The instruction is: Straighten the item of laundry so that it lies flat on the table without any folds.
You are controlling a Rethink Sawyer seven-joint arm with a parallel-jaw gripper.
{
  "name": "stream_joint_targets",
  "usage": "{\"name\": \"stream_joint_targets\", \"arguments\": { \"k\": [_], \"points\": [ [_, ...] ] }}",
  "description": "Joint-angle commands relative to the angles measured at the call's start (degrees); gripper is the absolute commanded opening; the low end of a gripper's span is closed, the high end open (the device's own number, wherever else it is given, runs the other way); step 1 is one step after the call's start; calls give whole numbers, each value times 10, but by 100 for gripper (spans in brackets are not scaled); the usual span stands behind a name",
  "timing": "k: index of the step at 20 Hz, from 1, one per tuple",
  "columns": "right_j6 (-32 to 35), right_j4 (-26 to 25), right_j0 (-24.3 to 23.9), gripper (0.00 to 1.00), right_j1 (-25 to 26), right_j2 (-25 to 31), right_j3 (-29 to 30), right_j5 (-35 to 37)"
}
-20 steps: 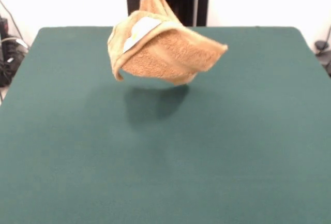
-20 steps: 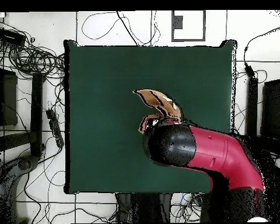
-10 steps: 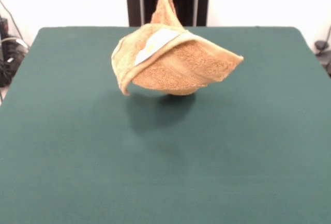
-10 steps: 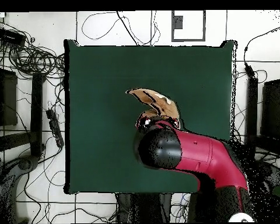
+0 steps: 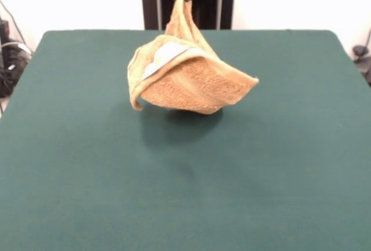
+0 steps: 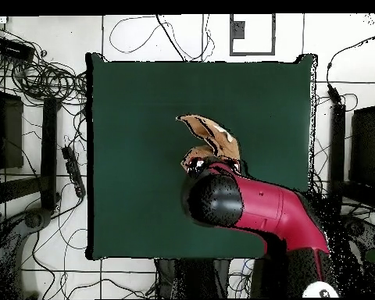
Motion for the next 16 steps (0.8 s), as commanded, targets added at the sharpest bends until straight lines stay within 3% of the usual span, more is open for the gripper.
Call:
{"name": "stream_joint_targets", "arguments": {
  "k": [1,9,10,16],
  "points": [
    [142,29,24,0,27,-5,48,-26],
    [123,17,32,0,31,-18,25,-1],
    [121,18,34,100,32,-21,23,-1],
    [113,21,30,100,44,-19,-1,20]
  ]
}}
